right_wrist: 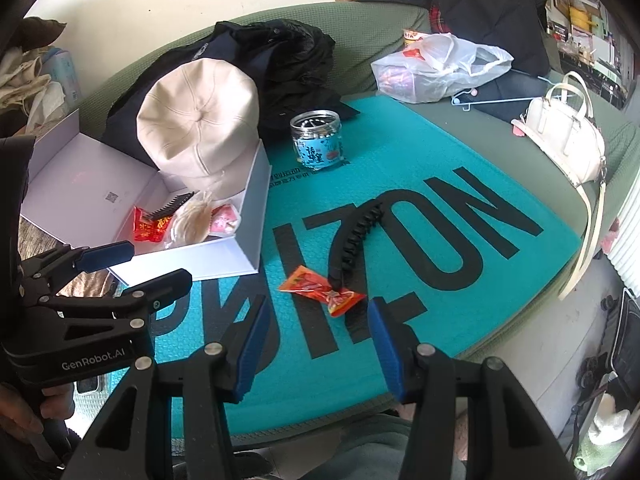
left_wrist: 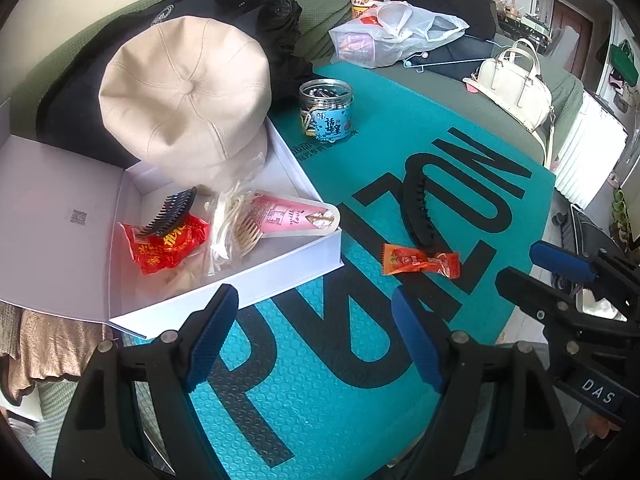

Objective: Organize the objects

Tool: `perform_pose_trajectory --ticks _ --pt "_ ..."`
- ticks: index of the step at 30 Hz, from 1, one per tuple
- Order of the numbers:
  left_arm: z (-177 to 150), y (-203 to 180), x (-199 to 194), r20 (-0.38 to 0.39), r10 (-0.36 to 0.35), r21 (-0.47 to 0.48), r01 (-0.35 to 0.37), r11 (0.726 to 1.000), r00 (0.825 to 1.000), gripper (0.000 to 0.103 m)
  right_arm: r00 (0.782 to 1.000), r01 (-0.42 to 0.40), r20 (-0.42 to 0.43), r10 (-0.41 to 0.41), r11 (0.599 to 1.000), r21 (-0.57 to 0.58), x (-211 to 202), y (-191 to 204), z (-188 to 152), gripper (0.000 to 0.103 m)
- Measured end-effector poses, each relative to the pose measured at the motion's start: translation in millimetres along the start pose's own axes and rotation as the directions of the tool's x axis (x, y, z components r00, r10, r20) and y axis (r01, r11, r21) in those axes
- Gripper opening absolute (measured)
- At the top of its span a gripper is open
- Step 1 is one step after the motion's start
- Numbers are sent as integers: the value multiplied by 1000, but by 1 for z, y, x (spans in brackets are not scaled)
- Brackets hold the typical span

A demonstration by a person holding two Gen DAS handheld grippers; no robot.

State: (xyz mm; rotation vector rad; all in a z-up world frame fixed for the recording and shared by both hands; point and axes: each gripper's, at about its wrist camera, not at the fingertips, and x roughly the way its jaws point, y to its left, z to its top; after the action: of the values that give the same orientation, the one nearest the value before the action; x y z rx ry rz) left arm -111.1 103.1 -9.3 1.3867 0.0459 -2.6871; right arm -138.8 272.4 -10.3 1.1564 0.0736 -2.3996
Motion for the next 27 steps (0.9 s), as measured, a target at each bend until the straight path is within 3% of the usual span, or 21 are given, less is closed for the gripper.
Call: perform_pose_trajectory --ticks 17,27 --pt "19 -35 51 -41 -46 40 48 998 998 78 999 32 -32 -30 998 58 32 -45 10 51" --pt "22 -38 74 -59 -22 34 24 999 998 78 999 15 -52 -13 999 52 55 -48 17 51"
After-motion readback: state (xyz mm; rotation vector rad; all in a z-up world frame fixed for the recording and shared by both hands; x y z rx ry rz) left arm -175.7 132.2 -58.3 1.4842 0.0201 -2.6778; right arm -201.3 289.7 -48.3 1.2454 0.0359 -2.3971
